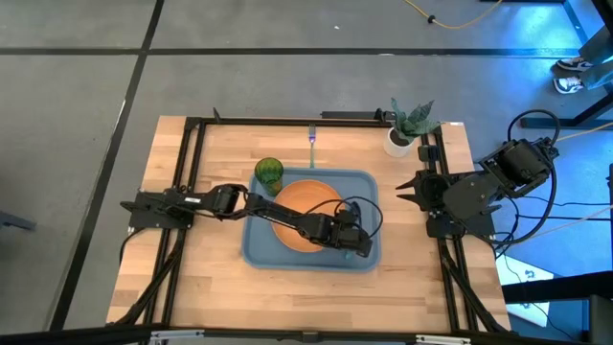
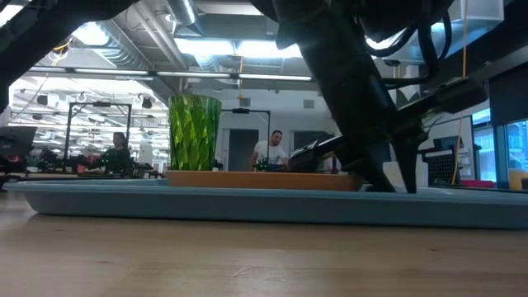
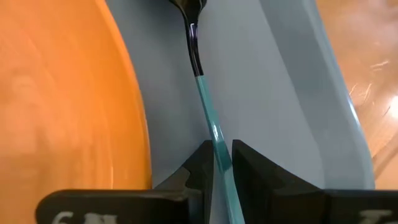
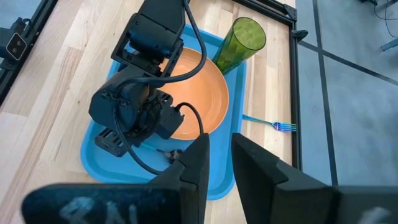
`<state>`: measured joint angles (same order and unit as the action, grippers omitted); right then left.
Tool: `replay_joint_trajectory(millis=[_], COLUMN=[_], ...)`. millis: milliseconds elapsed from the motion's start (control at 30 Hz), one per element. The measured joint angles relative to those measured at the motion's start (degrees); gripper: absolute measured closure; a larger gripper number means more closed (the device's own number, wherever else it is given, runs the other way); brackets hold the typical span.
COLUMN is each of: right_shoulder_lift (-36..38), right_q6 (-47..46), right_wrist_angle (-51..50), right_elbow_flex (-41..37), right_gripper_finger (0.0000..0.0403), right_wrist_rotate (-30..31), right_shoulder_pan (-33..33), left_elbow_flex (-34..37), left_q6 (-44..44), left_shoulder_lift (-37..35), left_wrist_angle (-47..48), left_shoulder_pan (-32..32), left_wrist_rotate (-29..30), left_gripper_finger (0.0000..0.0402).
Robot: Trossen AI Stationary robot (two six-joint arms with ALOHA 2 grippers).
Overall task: Pick and place plate/cup/fork/spoon on tray
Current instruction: Put the blue spoon on the blue tray to the right of the orange plate
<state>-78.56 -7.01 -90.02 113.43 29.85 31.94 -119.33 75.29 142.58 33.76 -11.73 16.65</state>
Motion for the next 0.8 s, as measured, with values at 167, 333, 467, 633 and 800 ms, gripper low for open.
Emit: replay_joint_trajectory(millis=[167, 333, 467, 633, 800], right_shoulder_lift=[0.0, 0.0, 0.0, 0.0, 0.0], right_q6=[0.0, 0.0, 0.0, -0.2, 0.7], right_wrist_angle=[0.0, 0.0, 0.0, 0.0, 0.0], right_elbow_flex=[0.0, 0.0, 0.0, 0.0, 0.0], right_gripper_finger=[0.033, 0.033, 0.033, 0.033, 0.033], right_wrist_rotate=[-0.1, -0.1, -0.1, -0.1, -2.4], right_shoulder_pan=[0.0, 0.0, 0.0, 0.0, 0.0], left_elbow_flex=[0.0, 0.0, 0.0, -0.1, 0.0], left_q6=[-0.9, -1.0, -1.3, -3.9, -5.5], left_shoulder_lift=[0.0, -0.2, -0.9, -1.8, -3.7], left_wrist_angle=[0.0, 0.3, 0.5, 0.5, 2.1], left_shoulder_pan=[-0.1, -0.4, -0.8, -0.7, -0.7], left_wrist_rotate=[-0.8, -0.8, 2.4, 1.4, 3.3], left_gripper_finger=[0.0349, 0.0349, 0.0349, 0.0349, 0.0349])
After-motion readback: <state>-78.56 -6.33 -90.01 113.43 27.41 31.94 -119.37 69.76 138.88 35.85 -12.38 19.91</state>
